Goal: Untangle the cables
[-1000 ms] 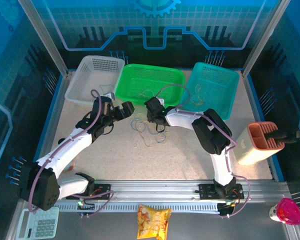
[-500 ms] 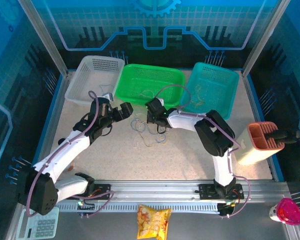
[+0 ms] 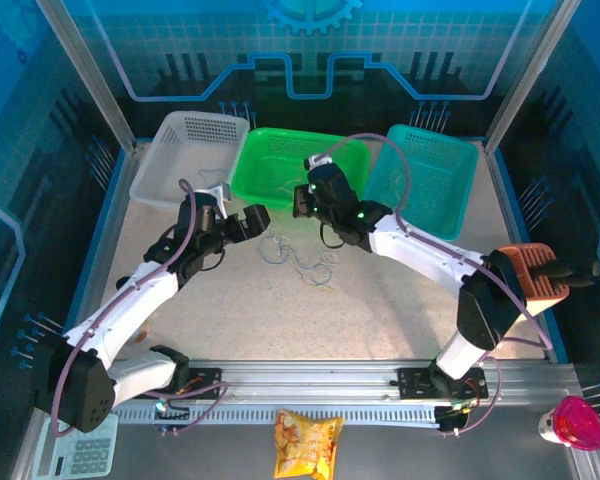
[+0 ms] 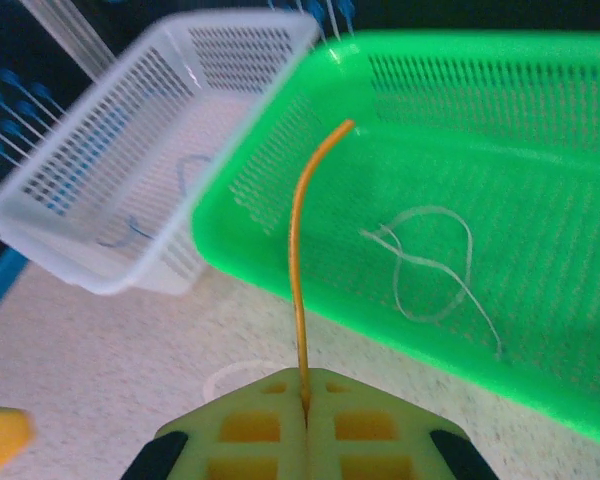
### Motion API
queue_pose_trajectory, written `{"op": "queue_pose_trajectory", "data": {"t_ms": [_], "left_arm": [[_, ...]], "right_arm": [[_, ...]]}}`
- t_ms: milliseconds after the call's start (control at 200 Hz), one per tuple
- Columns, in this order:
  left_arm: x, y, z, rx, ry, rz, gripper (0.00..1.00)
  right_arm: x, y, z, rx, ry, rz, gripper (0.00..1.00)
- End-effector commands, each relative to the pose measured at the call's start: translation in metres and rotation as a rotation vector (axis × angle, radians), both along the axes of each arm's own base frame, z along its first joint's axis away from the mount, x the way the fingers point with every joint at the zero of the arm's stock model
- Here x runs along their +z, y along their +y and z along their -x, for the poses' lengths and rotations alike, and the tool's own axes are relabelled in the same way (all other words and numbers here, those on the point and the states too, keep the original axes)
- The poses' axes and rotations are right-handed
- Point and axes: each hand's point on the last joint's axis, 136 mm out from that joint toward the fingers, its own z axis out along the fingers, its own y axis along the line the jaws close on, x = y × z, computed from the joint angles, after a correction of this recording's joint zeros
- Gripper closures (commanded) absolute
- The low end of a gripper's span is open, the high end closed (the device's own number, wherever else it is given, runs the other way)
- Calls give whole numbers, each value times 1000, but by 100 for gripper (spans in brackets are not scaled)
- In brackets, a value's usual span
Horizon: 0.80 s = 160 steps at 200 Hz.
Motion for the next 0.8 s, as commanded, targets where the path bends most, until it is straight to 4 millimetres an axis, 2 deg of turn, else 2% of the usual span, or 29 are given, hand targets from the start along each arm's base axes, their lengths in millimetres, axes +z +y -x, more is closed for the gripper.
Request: {"op": "queue_pose_trajectory", "data": {"t_ms": [0,275,520,795], "left_arm": [[33,-13,-4,-92,-103,34,1],[45,-30,-14,-159,-129,65,1],[41,-45,-22,-187,-117,87,1],[32,-52,-19,-204,-100,88,1]], "right_arm": [[59,8,16,87,-94,-51,100],[139,2,41,134,-219,-178,100],[190,-7,58,161,-294,-284,100],[238,-22,68,154,-389,-331,100]]}}
